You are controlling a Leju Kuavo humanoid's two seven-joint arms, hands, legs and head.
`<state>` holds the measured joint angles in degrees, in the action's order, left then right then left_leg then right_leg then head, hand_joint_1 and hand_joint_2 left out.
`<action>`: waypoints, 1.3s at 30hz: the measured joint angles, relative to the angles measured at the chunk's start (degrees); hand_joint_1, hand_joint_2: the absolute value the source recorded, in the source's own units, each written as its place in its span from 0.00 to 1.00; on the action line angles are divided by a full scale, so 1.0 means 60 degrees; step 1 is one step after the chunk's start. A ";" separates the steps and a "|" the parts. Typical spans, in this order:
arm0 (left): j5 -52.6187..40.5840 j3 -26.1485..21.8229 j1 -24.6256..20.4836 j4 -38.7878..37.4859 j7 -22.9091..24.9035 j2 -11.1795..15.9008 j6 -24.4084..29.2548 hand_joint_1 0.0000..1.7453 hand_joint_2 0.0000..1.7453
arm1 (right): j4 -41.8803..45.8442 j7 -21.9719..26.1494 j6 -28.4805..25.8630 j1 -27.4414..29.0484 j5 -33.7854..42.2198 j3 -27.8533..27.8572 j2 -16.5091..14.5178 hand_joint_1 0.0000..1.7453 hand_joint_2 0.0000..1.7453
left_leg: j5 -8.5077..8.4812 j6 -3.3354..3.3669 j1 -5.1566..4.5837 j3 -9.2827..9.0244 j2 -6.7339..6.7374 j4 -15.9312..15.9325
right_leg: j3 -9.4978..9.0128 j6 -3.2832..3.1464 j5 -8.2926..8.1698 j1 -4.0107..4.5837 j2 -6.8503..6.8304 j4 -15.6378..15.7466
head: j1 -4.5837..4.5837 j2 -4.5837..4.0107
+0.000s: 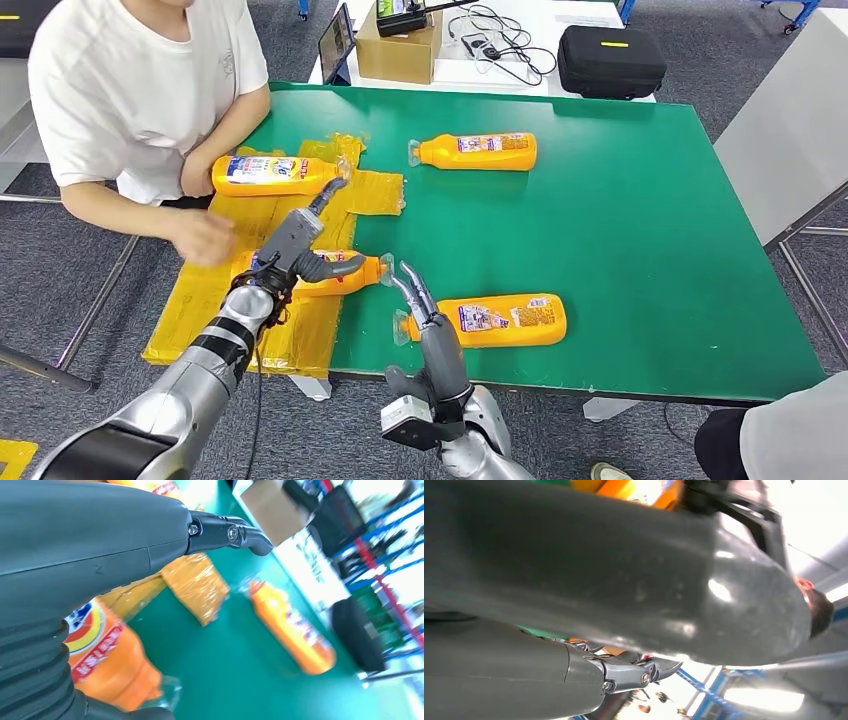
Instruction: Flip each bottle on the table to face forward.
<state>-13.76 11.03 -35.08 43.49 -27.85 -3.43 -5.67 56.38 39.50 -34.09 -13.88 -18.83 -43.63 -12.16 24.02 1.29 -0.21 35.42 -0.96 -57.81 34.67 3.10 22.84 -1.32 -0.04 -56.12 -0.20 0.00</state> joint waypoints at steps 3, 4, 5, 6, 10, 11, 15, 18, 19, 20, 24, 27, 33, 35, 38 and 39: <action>0.0233 -0.0003 0.0297 0.0745 0.0125 0.0020 0.0047 0.00 1.00 | -0.0140 0.0000 -0.0004 -0.0029 -0.0305 0.0060 0.0107 0.00 0.00 | 0.0000 0.0000 0.0000 0.0001 -0.0003 0.0000 | -0.0001 0.0000 0.0000 0.0000 -0.0001 0.0000 | 0.0001 0.0000; 0.0257 -0.0003 0.0364 0.0918 0.0130 0.0026 0.0059 0.00 1.00 | -0.0176 -0.0013 -0.0026 -0.0035 -0.0368 0.0075 0.0132 0.00 0.00 | 0.0000 0.0000 0.0000 0.0001 -0.0003 0.0000 | -0.0001 0.0000 0.0000 0.0000 -0.0001 0.0000 | 0.0000 0.0000; 0.0305 -0.0006 0.0431 0.1075 0.0114 0.0035 0.0090 0.00 1.00 | -0.0211 -0.0081 -0.0101 -0.0043 -0.0506 0.0096 0.0156 0.00 0.00 | 0.0000 0.0000 0.0000 0.0001 -0.0001 0.0000 | -0.0001 0.0000 0.0000 0.0000 0.0000 0.0000 | 0.0001 0.0000; 0.0389 -0.0015 0.0511 0.1247 0.0096 0.0045 0.0140 0.00 1.00 | -0.0248 -0.0259 -0.0235 -0.0054 -0.0794 0.0126 0.0190 0.00 0.00 | 0.0000 0.0000 0.0000 0.0001 0.0001 0.0000 | -0.0001 0.0000 0.0000 0.0000 0.0000 0.0000 | 0.0000 0.0000; 0.1004 -0.0126 0.1164 0.2386 0.0209 0.0169 0.0351 0.00 1.00 | -0.0406 -0.2377 -0.0695 -0.0110 -0.3465 0.0450 0.0594 0.00 1.00 | 0.0001 0.0001 -0.0002 0.0001 0.0004 0.0000 | -0.0001 0.0001 0.0000 -0.0001 0.0001 0.0001 | -0.0003 0.0000; 0.1150 -0.0192 0.1405 0.2773 0.0290 0.0204 0.0364 0.00 1.00 | -0.0472 -0.3093 -0.0598 -0.0128 -0.4310 0.0591 0.0777 0.00 1.00 | 0.0001 0.0001 -0.0003 0.0001 0.0002 0.0000 | -0.0001 0.0001 0.0001 -0.0002 0.0001 0.0002 | -0.0001 0.0000; 0.1382 -0.0343 0.1858 0.3459 0.0418 0.0251 0.0366 0.00 1.00 | -0.0614 -0.4265 -0.0283 -0.0163 -0.5676 0.0864 0.1114 0.00 1.00 | 0.0002 0.0003 -0.0006 0.0002 0.0001 0.0000 | -0.0001 0.0002 0.0001 -0.0004 0.0000 0.0003 | -0.0003 0.0000; 0.1471 -0.0426 0.2068 0.3813 0.0484 0.0251 0.0352 0.00 1.00 | -0.0682 -0.4608 -0.0138 -0.0168 -0.6080 0.1038 0.1281 0.00 1.00 | 0.0003 0.0003 -0.0008 0.0005 -0.0001 0.0000 | 0.0000 0.0002 0.0002 -0.0005 0.0000 0.0004 | -0.0002 0.0000; 0.1545 -0.0524 0.2388 0.4296 0.0562 0.0238 0.0366 0.00 1.00 | -0.0752 -0.4997 0.0031 -0.0173 -0.6581 0.1321 0.1472 0.00 1.00 | 0.0004 0.0004 -0.0010 0.0007 -0.0001 0.0000 | 0.0003 0.0003 0.0002 -0.0006 0.0000 0.0006 | -0.0002 0.0000; 0.1623 -0.0626 0.2751 0.4841 0.0644 0.0213 0.0406 0.00 1.00 | -0.0821 -0.5411 0.0219 -0.0174 -0.7113 0.1640 0.1672 0.00 1.00 | 0.0005 0.0005 -0.0012 0.0009 0.0000 0.0000 | 0.0006 0.0003 0.0002 -0.0007 0.0000 0.0007 | -0.0001 0.0000; 0.1751 -0.0829 0.3775 0.6312 0.0798 0.0069 0.0684 0.00 1.00 | -0.0910 -0.6329 0.0665 -0.0153 -0.8301 0.2583 0.2082 0.00 1.00 | 0.0007 0.0005 -0.0012 0.0011 0.0002 -0.0001 | 0.0013 0.0004 0.0002 -0.0005 0.0001 0.0008 | -0.0003 0.0000; 0.1745 -0.0860 0.4069 0.6792 0.0811 -0.0003 0.0750 0.00 1.00 | -0.0909 -0.6431 0.0711 -0.0144 -0.8432 0.2851 0.2152 0.00 1.00 | 0.0007 0.0005 -0.0009 0.0010 0.0003 -0.0001 | 0.0014 0.0003 0.0002 -0.0003 0.0001 0.0007 | -0.0003 0.0000; 0.1671 -0.0899 0.4427 0.7380 0.0821 -0.0115 0.0953 0.00 1.00 | -0.0874 -0.6812 0.1074 -0.0192 -0.8717 0.3163 0.2171 0.00 1.00 | 0.0005 0.0006 -0.0008 0.0006 0.0004 0.0000 | 0.0009 0.0003 0.0002 -0.0004 0.0001 0.0005 | -0.0004 0.0000; 0.1656 -0.0899 0.4507 0.7487 0.0859 -0.0159 0.1016 0.00 1.00 | -0.0894 -0.6881 0.1365 -0.0330 -0.8769 0.3259 0.2163 0.00 1.00 | 0.0004 0.0006 -0.0009 0.0006 0.0004 -0.0001 | 0.0007 0.0003 0.0001 -0.0005 0.0001 0.0005 | -0.0003 0.0000; 0.1686 -0.0897 0.4492 0.7492 0.0936 -0.0218 0.1094 0.00 1.00 | -0.1241 -0.6893 0.1869 -0.0793 -0.8697 0.3358 0.2119 0.00 1.00 | 0.0001 0.0009 -0.0011 0.0003 0.0005 -0.0001 | 0.0007 0.0005 -0.0004 -0.0006 0.0001 0.0007 | -0.0003 0.0000; 0.1716 -0.0894 0.4468 0.7473 0.0954 -0.0233 0.1111 0.00 1.00 | -0.1446 -0.6884 0.2020 -0.0991 -0.8648 0.3383 0.2096 0.00 1.00 | -0.0001 0.0011 -0.0011 0.0001 0.0007 -0.0001 | 0.0007 0.0006 -0.0008 -0.0007 0.0002 0.0008 | -0.0003 0.0000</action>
<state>-3.47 5.67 -8.27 88.32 -22.12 -4.82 0.99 47.70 -1.81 -21.97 -19.83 -70.72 -23.33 0.42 24.02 1.36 -0.28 35.43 -0.92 -57.81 34.71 3.13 22.79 -1.36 -0.03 -56.07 -0.22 0.00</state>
